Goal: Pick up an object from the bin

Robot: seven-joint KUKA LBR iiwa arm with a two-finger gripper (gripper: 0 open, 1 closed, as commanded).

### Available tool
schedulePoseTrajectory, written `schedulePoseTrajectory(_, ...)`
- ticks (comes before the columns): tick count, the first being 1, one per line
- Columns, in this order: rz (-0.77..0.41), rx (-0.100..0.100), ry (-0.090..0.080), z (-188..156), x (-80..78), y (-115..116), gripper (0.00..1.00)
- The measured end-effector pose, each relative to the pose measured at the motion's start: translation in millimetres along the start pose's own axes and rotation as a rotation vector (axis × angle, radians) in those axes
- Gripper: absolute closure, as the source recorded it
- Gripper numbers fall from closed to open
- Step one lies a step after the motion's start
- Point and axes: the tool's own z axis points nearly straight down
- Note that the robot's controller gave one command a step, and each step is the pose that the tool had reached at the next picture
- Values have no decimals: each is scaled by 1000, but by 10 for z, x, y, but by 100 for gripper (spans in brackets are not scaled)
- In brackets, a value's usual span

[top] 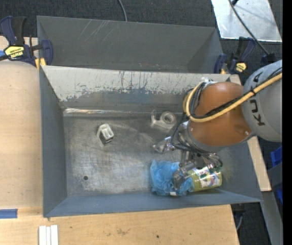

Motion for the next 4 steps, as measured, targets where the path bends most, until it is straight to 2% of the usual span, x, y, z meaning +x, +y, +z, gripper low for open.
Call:
schedulePoseTrajectory(1,-360,-2,12,315,-39,-26,100)
schedulePoseTrajectory(2,-360,-2,12,316,-39,-27,100)
schedulePoseTrajectory(3,-414,-4,14,320,-69,-42,100)
schedulePoseTrajectory(4,-484,-8,11,-34,-102,-60,100)
